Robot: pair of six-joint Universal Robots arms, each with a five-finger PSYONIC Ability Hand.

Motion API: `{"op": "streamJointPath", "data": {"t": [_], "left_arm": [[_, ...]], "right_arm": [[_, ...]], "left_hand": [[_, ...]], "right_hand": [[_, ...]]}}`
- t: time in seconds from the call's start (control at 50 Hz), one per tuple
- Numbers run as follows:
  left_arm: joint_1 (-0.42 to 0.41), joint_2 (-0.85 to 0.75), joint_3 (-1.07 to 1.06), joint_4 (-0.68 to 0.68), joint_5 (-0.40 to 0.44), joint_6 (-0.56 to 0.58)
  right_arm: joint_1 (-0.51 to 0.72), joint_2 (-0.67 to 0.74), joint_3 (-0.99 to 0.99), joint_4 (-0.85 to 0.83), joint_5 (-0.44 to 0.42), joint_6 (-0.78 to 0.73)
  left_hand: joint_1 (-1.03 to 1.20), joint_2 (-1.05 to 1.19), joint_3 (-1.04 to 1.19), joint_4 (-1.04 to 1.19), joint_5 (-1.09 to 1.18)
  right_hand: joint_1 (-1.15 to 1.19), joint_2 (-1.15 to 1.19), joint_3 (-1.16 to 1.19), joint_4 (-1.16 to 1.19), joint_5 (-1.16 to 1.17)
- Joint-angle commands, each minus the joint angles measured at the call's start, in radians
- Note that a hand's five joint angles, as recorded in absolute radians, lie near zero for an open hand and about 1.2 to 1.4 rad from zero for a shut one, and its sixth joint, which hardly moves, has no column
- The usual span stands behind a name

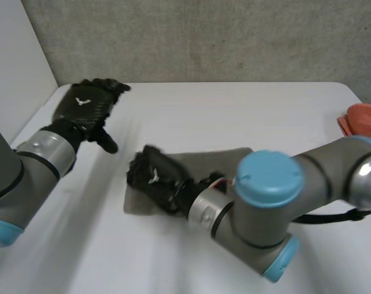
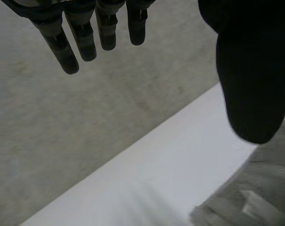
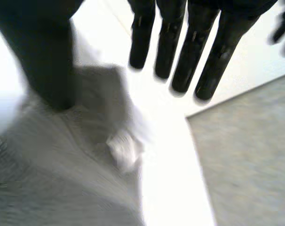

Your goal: Fold the laundry.

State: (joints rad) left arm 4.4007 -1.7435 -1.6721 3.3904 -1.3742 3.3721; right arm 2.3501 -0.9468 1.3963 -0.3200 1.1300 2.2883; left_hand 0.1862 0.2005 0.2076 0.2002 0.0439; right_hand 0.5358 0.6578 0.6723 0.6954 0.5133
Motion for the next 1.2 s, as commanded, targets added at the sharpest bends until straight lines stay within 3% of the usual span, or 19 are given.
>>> {"op": "streamJointPath", "data": {"t": [0.02,0.16,0.3,0.36,0.42,0.44,0.52,0.58,0.66,0.76,0.86,1.0,1.1,1.12,1.14,1.16,1.2], "left_arm": [[0.031,0.006,0.009,0.001,-0.054,-0.002],[-0.007,-0.01,0.011,-0.002,-0.051,0.004],[-0.096,-0.089,0.031,0.001,-0.048,0.01],[-0.116,-0.1,0.037,0.001,-0.048,0.012],[-0.132,-0.108,0.038,0.003,-0.048,0.015],[-0.132,-0.111,0.038,0.003,-0.048,0.015],[-0.132,-0.119,0.043,0.003,-0.048,0.016],[-0.133,-0.117,0.043,0.003,-0.048,0.015],[-0.13,-0.108,0.043,0.001,-0.048,0.015],[-0.13,-0.094,0.043,-0.005,-0.049,0.015],[-0.132,-0.065,0.037,-0.006,-0.052,0.013],[-0.118,-0.056,0.038,-0.002,-0.078,0.004],[-0.11,-0.053,0.038,-0.005,-0.166,0.001],[-0.116,-0.053,0.04,-0.006,-0.184,0.001],[-0.118,-0.053,0.04,-0.006,-0.189,0.001],[-0.119,-0.053,0.042,-0.006,-0.19,0.0],[-0.124,-0.053,0.043,-0.006,-0.187,0.001]], "right_arm": [[-0.015,0.013,-0.025,0.041,0.008,0.209],[-0.212,-0.122,0.023,0.143,0.126,0.476],[-0.302,-0.161,0.142,0.337,0.162,0.505],[-0.359,-0.158,0.212,0.334,0.156,0.488],[-0.403,-0.15,0.259,0.305,0.16,0.45],[-0.425,-0.145,0.285,0.277,0.162,0.424],[-0.474,-0.155,0.337,0.202,0.181,0.366],[-0.491,-0.155,0.342,0.188,0.206,0.323],[-0.5,-0.17,0.363,0.168,0.289,0.211],[-0.479,-0.237,0.336,0.163,0.333,0.093],[-0.307,-0.26,0.218,0.17,0.352,0.019],[-0.055,-0.15,0.105,0.134,0.292,0.003],[0.063,-0.115,0.136,0.13,0.159,-0.047],[0.063,-0.11,0.154,0.128,0.131,-0.044],[0.06,-0.115,0.167,0.127,0.12,-0.032],[0.054,-0.121,0.177,0.122,0.116,-0.015],[0.016,-0.128,0.185,0.119,0.116,0.081]], "left_hand": [[-0.012,-0.026,-0.033,-0.026,-0.044],[-0.012,-0.026,-0.033,-0.026,-0.044],[-0.012,-0.026,-0.033,-0.026,-0.044],[-0.012,-0.026,-0.033,-0.026,-0.044],[-0.012,-0.026,-0.033,-0.026,-0.044],[-0.012,-0.026,-0.033,-0.026,-0.044],[-0.012,-0.026,-0.033,-0.026,-0.044],[-0.012,-0.026,-0.033,-0.026,-0.044],[-0.012,-0.026,-0.033,-0.026,-0.044],[-0.012,-0.026,-0.033,-0.026,-0.044],[-0.012,-0.026,-0.033,-0.026,-0.044],[-0.011,-0.025,-0.032,-0.025,-0.043],[-0.012,-0.026,-0.033,-0.026,-0.044],[-0.012,-0.026,-0.033,-0.026,-0.044],[-0.012,-0.026,-0.033,-0.026,-0.044],[-0.012,-0.026,-0.033,-0.026,-0.044],[-0.012,-0.026,-0.033,-0.026,-0.044]], "right_hand": [[-0.361,-0.483,-0.498,-0.521,-0.513],[-0.361,-0.483,-0.498,-0.521,-0.513],[-0.361,-0.483,-0.498,-0.521,-0.513],[-0.351,-0.473,-0.488,-0.511,-0.504],[-0.152,-0.274,-0.289,-0.312,-0.304],[0.136,0.014,0.0,-0.023,-0.016],[0.859,0.737,0.722,0.699,0.707],[0.86,0.738,0.724,0.701,0.708],[0.86,0.738,0.724,0.701,0.708],[0.86,0.738,0.724,0.701,0.708],[0.86,0.738,0.724,0.701,0.708],[0.86,0.738,0.724,0.701,0.708],[0.86,0.738,0.724,0.701,0.708],[0.251,0.129,0.115,0.092,0.099],[-0.13,-0.252,-0.266,-0.29,-0.282],[-0.361,-0.483,-0.498,-0.521,-0.513],[-0.361,-0.483,-0.498,-0.521,-0.513]]}}
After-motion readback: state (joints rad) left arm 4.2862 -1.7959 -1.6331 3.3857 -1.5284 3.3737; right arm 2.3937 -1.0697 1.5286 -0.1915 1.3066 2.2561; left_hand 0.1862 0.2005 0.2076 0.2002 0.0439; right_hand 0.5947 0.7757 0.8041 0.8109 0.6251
